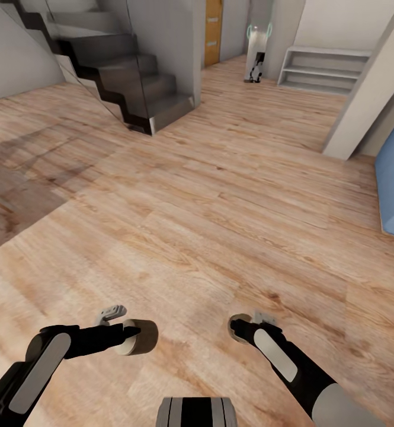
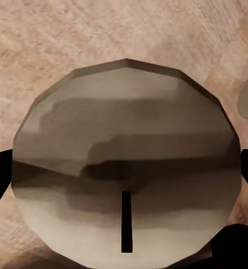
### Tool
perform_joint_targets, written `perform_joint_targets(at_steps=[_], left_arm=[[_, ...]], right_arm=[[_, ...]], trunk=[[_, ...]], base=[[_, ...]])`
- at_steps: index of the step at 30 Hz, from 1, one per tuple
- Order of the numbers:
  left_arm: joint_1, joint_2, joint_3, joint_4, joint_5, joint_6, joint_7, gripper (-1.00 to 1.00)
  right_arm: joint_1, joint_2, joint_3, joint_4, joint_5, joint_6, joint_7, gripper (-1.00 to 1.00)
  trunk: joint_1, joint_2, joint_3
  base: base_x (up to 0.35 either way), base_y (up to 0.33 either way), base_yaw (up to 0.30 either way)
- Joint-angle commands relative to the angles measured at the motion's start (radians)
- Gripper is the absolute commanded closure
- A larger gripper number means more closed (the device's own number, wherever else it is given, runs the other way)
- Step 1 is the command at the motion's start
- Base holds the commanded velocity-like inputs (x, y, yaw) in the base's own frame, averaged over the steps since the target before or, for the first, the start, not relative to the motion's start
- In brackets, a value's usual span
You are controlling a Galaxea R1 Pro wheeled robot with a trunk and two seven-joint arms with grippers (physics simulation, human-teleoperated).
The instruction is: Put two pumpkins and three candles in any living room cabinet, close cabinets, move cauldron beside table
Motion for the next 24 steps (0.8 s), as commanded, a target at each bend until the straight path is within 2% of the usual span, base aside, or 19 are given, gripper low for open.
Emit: perform_joint_targets(at_steps=[1,24], left_arm=[[0.0,0.0,-0.001,-0.001,0.007,0.002,0.008,1.0],[0.0,-0.001,0.01,0.028,0.003,-0.002,0.016,1.0]], right_arm=[[-0.001,-0.001,0.004,-0.002,-0.007,0.002,-0.007,1.0],[-0.001,-0.001,0.002,-0.002,-0.008,0.003,-0.007,1.0]], trunk=[[-0.001,0.0,0.003],[-0.011,0.005,0.092]], base=[[0.0,0.0,0.0],[0.0,0.0,0.0]])
